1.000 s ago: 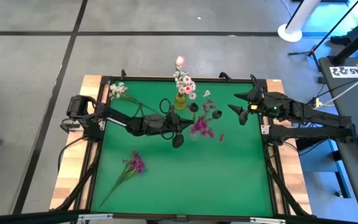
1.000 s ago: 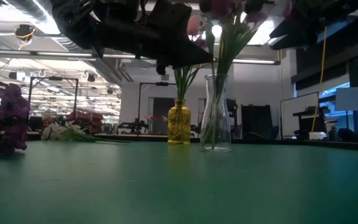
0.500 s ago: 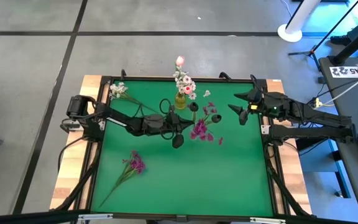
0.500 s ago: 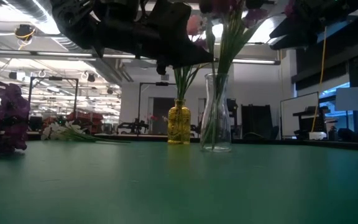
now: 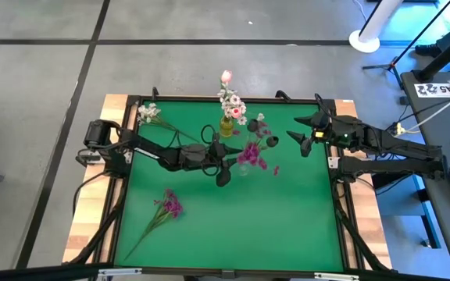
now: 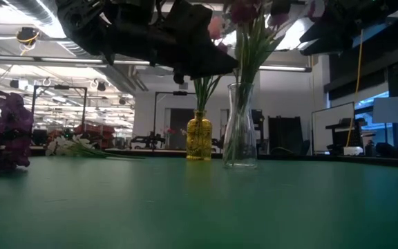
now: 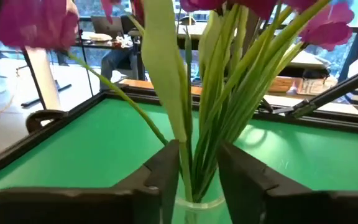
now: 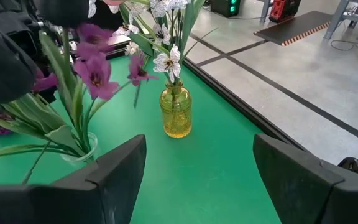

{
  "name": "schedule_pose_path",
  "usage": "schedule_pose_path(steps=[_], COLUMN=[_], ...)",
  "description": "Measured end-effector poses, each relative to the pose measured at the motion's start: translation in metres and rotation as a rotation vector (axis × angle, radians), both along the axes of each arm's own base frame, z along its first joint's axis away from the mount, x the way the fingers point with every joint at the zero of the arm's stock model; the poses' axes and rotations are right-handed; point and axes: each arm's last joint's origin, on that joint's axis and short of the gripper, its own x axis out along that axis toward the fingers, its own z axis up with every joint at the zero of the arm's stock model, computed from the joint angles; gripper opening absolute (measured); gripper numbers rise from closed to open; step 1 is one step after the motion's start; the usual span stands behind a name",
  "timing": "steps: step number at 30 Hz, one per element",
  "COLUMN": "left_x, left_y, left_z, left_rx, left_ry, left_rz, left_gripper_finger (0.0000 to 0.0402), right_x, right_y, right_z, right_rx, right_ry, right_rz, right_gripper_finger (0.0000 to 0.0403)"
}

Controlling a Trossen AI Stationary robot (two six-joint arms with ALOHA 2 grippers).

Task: Sort flowers into vase by color
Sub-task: Put the white flowers into the yellow vase

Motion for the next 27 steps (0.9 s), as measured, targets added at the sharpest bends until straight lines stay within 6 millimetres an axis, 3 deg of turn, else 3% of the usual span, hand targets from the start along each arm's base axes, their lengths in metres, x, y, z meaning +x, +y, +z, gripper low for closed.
schedule_pose_path(steps=[7,11,17,27], left_x=[-0.003,-0.013,-0.045,-0.100], left_y=[0.001,0.000,-0.012,-0.043], left_z=[0.003,0.018,0.046,0.068], left_rx=[0.043,0.053,0.063,-0.112], left_ry=[0.036,0.090,0.227,0.369], left_rz=[0.029,0.057,0.097,0.090], left_gripper_finger=[0.0152,0.0170,0.0181,0.0180], right_x=[0.000,0.000,0.000,-0.002], right_y=[0.000,0.000,0.000,0.000], right_z=[0.000,0.000,0.000,0.000], right_rx=[0.000,0.000,-0.009,-0.022], right_ry=[0.001,0.004,0.008,0.016], right_rz=[0.000,0.001,0.004,0.009], right_gripper_finger=[0.0296,0.0296,0.0296,0.0296])
